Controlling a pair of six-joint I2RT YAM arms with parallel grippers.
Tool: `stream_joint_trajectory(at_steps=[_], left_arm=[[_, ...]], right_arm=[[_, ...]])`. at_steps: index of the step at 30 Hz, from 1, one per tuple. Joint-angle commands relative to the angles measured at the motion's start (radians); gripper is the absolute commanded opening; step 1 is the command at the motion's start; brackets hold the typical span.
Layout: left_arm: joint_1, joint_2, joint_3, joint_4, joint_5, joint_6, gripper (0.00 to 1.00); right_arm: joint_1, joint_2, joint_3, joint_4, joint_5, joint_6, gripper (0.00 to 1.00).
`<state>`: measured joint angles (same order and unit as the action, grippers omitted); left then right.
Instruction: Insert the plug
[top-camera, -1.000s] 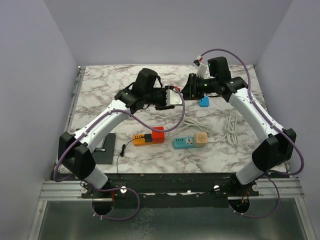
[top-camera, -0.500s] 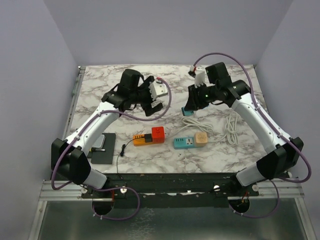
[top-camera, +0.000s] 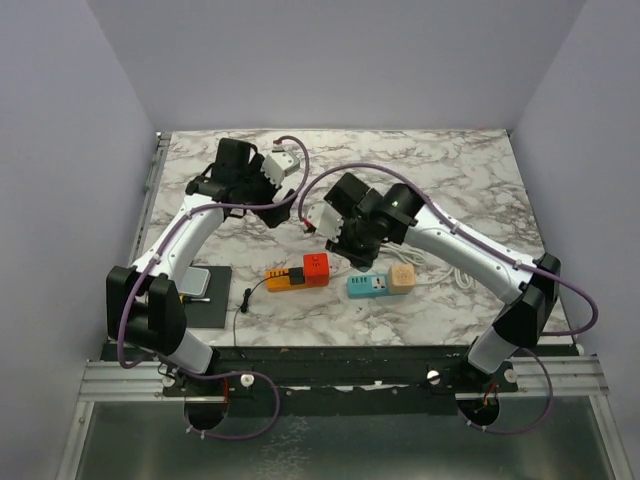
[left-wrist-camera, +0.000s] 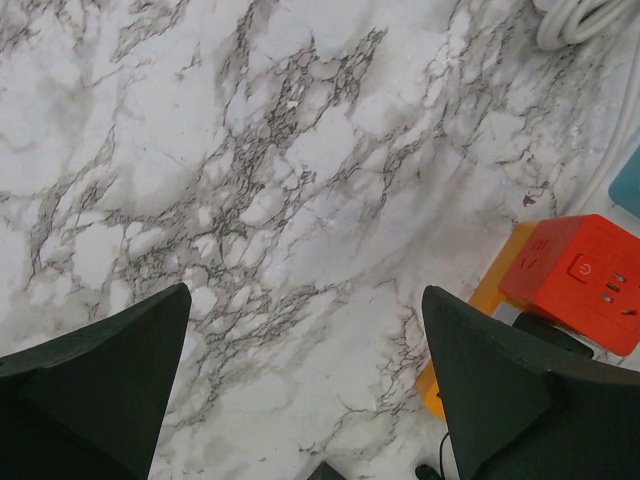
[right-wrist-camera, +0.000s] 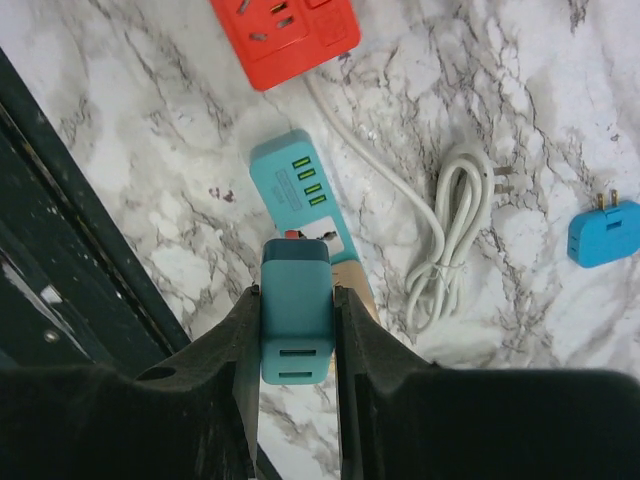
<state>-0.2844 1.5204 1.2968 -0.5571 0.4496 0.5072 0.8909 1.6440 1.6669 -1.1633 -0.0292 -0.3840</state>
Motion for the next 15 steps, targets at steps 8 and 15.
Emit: stream_joint_trajectory(at_steps=[8, 15], left_arm=[[0.097, 0.074, 0.008, -0.012, -0.083, -0.167, 0.99], [0.107, 0.094, -0.004, 0.032, -0.090, -0.199, 0.99]], right_arm=[[0.090, -0.027, -0.165, -0.071, 0.141, -0.186, 0.01], [0.089, -0.092, -0.295, 0.039, 0.136, -0.289, 0.01]])
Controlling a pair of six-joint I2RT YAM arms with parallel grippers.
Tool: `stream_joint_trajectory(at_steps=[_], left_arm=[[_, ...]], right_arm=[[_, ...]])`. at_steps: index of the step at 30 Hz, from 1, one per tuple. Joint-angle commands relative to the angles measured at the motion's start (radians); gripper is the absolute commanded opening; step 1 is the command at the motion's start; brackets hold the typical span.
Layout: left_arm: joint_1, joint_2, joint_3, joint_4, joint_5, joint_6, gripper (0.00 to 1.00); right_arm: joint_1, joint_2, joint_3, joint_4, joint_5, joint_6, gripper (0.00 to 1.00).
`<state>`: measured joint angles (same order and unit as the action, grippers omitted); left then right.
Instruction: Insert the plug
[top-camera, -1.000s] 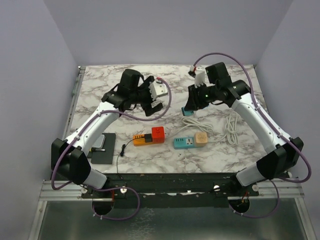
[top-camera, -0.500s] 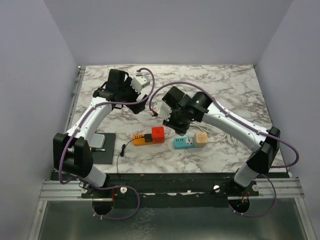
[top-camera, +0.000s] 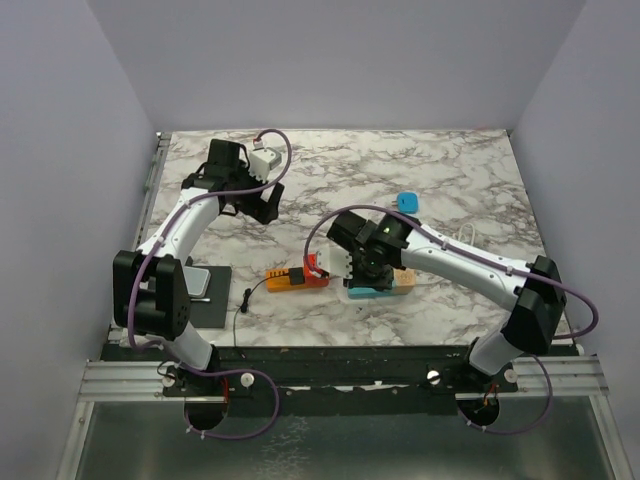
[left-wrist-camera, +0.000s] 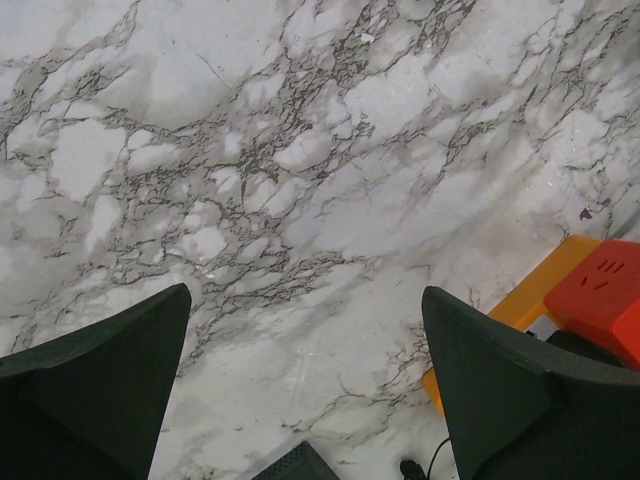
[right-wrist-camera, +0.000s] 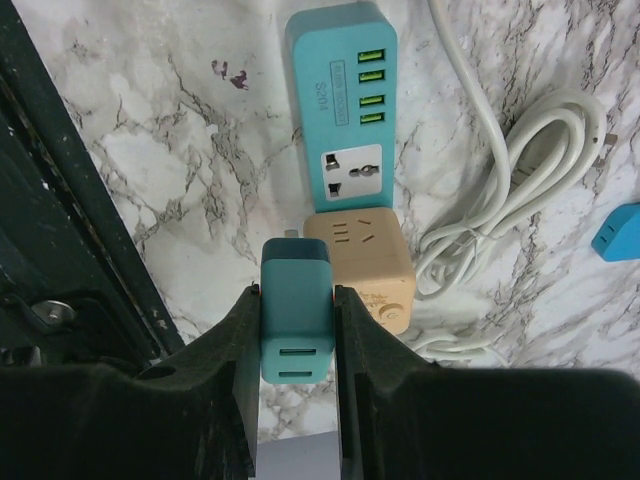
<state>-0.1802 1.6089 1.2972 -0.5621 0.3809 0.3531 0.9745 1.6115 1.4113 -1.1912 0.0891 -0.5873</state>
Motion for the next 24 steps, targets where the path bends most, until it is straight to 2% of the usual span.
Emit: stream_joint_trajectory(at_steps=[1, 10, 24], left_arm=[[0.004, 0.006, -0.003, 0.041, -0.023, -0.047, 0.99], [0.005, -0.010, -0.012, 0.072, -0.017, -0.072, 0.99], [0.007, -0.011, -0.024, 0.091, -0.019, -0.074, 0.99]], right_arm=[[0.006, -0.059, -0.048, 0.082, 0.021, -0.098, 0.01], [0.004, -0.051, -0.129, 0.203, 0.003, -0.191, 0.01], [-0.025, 0.019, -0.115, 0.183, -0.025, -0.256, 0.01]])
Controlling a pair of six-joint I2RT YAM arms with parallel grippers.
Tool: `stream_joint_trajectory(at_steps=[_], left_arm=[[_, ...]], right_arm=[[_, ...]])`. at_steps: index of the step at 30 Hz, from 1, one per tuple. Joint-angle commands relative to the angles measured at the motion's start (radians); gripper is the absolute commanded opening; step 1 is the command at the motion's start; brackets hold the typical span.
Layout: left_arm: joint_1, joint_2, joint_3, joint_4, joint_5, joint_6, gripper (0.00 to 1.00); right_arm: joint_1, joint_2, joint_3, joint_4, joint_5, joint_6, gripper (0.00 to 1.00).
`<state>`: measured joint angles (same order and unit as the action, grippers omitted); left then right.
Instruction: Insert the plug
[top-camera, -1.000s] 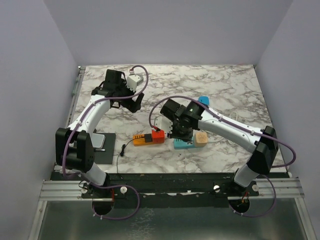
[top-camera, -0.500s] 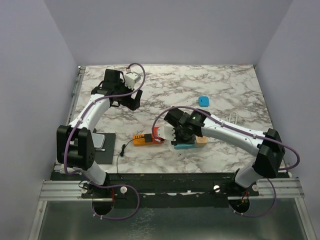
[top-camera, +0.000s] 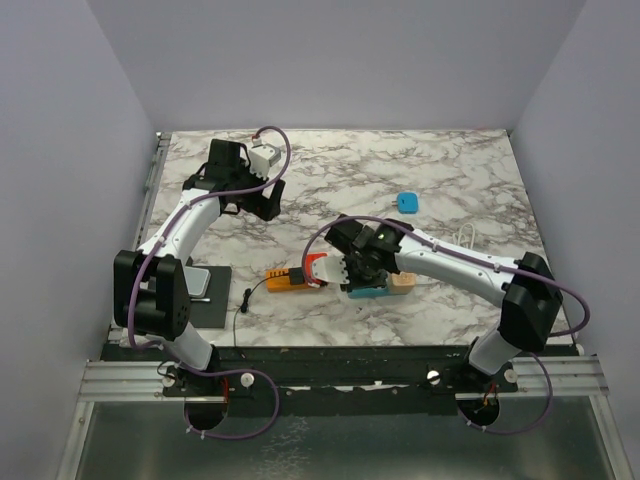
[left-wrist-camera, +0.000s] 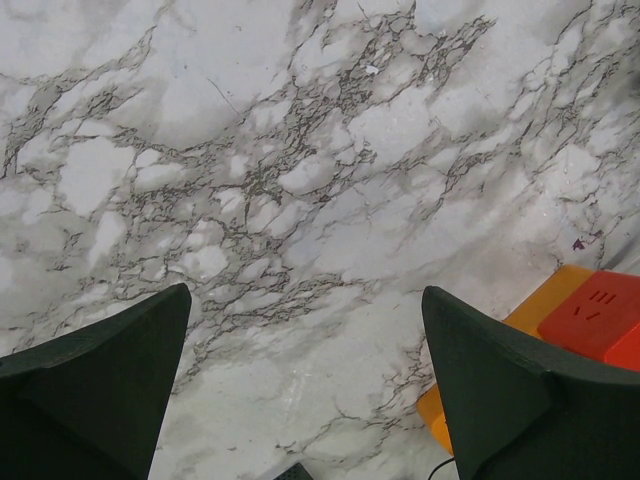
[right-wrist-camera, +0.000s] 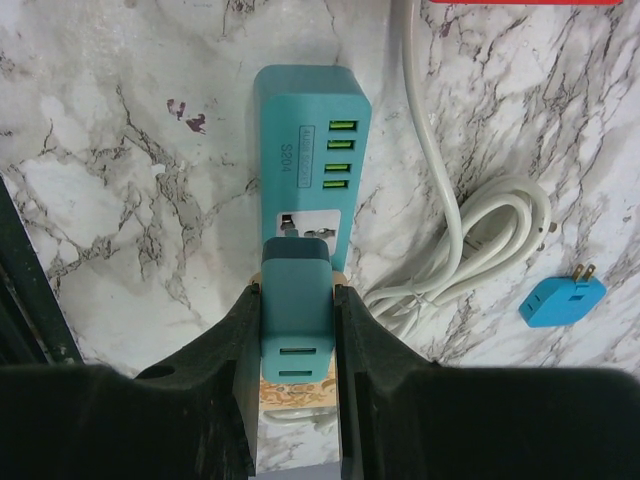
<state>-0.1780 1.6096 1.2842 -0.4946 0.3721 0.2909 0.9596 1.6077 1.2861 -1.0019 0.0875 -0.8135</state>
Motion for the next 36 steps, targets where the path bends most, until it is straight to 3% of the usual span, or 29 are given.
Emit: stream_joint_trajectory(at_steps=[1, 36], left_arm=[[0.005, -0.012, -0.012, 0.025, -0.010, -0.013, 0.99], [0.026, -0.022, -0.049, 0.065, 0.008, -0.018, 0.99]], right_arm=[[-0.009, 0.032, 0.017, -0.018, -0.021, -0.033, 0.01], [-0.016, 0.098, 0.013, -0.051, 0.047, -0.044, 0.01]])
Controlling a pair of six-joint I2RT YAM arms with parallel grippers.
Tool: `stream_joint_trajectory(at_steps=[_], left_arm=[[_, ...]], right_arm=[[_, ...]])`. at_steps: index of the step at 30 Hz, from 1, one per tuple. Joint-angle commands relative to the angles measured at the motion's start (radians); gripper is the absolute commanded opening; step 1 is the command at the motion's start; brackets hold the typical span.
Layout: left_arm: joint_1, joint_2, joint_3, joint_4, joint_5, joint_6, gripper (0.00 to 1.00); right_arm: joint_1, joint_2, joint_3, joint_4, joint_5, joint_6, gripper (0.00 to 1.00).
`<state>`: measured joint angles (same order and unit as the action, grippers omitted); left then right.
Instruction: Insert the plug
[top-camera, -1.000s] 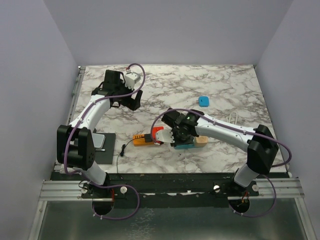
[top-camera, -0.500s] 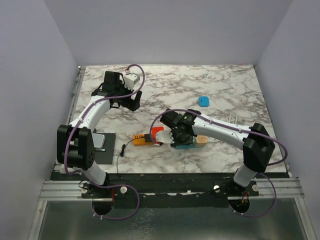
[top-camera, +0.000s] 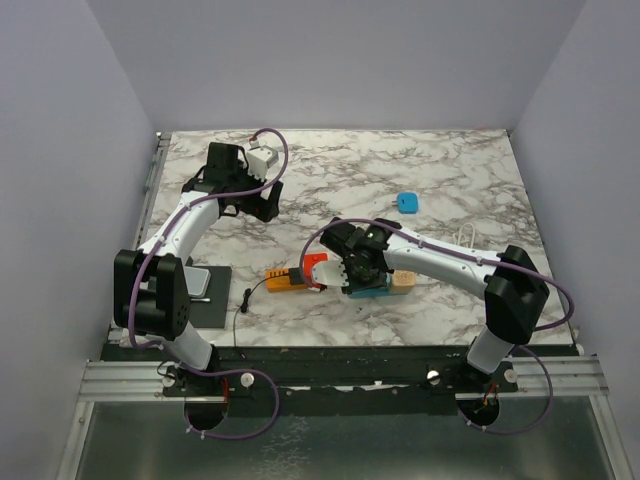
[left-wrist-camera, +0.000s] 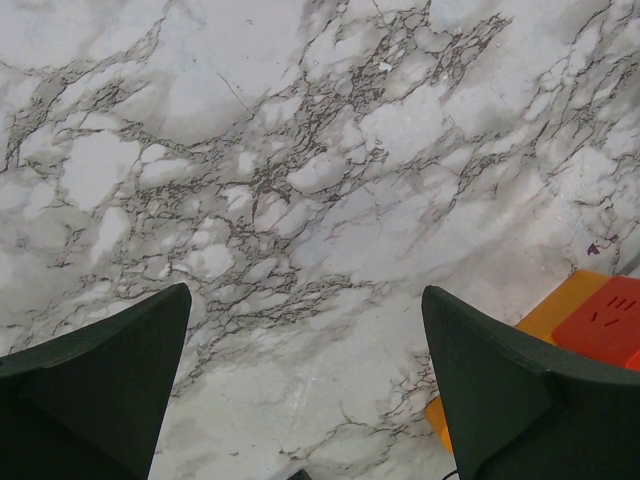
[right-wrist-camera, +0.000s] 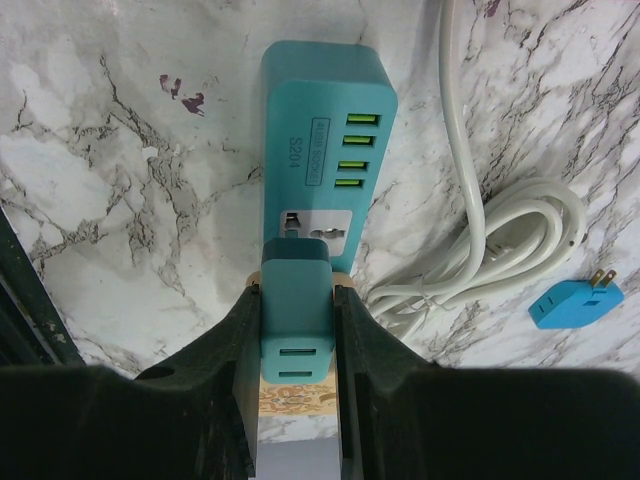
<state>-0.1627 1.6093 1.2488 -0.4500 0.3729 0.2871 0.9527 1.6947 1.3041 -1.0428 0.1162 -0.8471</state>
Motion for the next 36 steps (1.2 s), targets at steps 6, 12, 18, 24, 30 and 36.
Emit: stream_joint_trajectory(at_steps=[6, 12, 18, 24, 30, 36], left_arm=[[0.013, -0.025, -0.023, 0.025, 0.011, -0.020, 0.99], [0.017, -0.035, -0.030, 0.029, 0.011, -0.020, 0.99], [0.023, -0.045, -0.043, 0.032, 0.014, -0.016, 0.99], [0.035, -0.047, -0.045, 0.036, 0.023, -0.017, 0.99], [0.047, -0.047, -0.043, 0.039, 0.029, -0.016, 0.99], [0.059, -0.041, -0.030, 0.040, 0.033, -0.021, 0.99]], right_arm=[[-0.009, 0.014, -0.025, -0.006, 0.009, -0.004, 0.01], [-0.010, 0.030, -0.025, 0.000, 0.006, -0.002, 0.01], [-0.011, 0.044, -0.016, 0.003, 0.019, -0.006, 0.01], [-0.010, 0.059, -0.016, 0.006, 0.007, -0.007, 0.00], [-0.011, 0.063, -0.038, 0.018, -0.014, 0.000, 0.01], [-0.014, 0.062, -0.085, 0.048, -0.049, 0.009, 0.01]])
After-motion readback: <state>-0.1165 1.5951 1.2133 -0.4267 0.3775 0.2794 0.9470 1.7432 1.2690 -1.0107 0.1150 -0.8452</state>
